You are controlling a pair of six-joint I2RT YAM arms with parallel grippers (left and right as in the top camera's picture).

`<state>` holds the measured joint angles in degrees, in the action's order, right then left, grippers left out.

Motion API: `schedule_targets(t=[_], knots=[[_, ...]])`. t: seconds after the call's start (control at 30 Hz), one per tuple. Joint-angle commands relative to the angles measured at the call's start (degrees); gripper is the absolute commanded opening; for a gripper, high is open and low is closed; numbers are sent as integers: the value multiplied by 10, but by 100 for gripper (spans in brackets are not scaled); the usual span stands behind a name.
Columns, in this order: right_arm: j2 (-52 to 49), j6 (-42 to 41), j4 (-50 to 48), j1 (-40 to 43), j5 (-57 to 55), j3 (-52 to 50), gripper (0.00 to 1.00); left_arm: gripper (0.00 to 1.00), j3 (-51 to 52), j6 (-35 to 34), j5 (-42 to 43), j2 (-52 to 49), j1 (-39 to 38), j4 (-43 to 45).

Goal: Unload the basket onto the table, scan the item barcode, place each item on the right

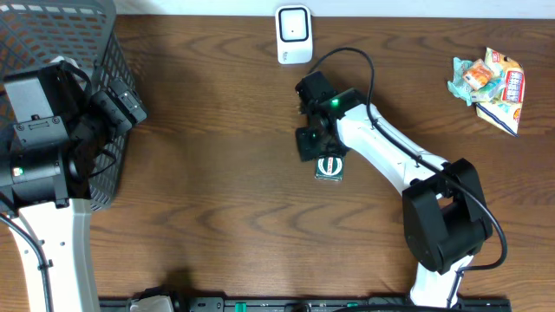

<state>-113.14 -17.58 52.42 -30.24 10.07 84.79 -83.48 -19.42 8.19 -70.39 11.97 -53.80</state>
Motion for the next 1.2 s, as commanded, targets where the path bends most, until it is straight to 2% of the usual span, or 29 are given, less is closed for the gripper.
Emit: schedule_targets(t=[0.0, 0.07, 0.17, 0.23, 0.27, 0.4, 0.5, 0.6, 0.73, 0.87, 0.97, 1.07, 1.17], knots=[[5, 22, -1, -16, 46, -2, 29, 98, 0, 7, -5, 0, 2, -2], [-1, -7, -1, -24, 11, -12, 21, 98, 0, 7, -5, 0, 2, -2], [-8, -36, -2, -34, -29, -37, 14, 98, 0, 7, -5, 0, 2, -2], [-8, -63, 5, -34, -74, -55, 3, 98, -1, 8, -5, 0, 2, -2], [-8, -83, 12, -32, -99, -61, 1, 98, 0, 7, -5, 0, 2, -2], [-8, -133, 68, -12, -200, -63, 2, 98, 0, 7, -5, 0, 2, -2], [-8, -137, 93, 10, -230, -57, 4, 98, -1, 7, -5, 0, 2, -2], [-8, -141, 161, 52, -275, -11, 1, 98, 0, 7, -5, 0, 2, -2], [-8, -126, 208, 83, -207, 56, 1, 97, 0, 7, -5, 0, 2, -2], [-8, 24, 187, 83, -18, 86, 1, 98, 0, 7, -5, 0, 2, -2], [-8, 86, 154, 71, 83, 78, 1, 98, 0, 7, -5, 0, 2, -2], [-8, 89, 119, 43, 74, 55, 1, 98, 0, 7, -5, 0, 2, -2], [-8, 23, 73, 17, 23, 11, 2, 98, 0, 7, -5, 0, 2, -2]])
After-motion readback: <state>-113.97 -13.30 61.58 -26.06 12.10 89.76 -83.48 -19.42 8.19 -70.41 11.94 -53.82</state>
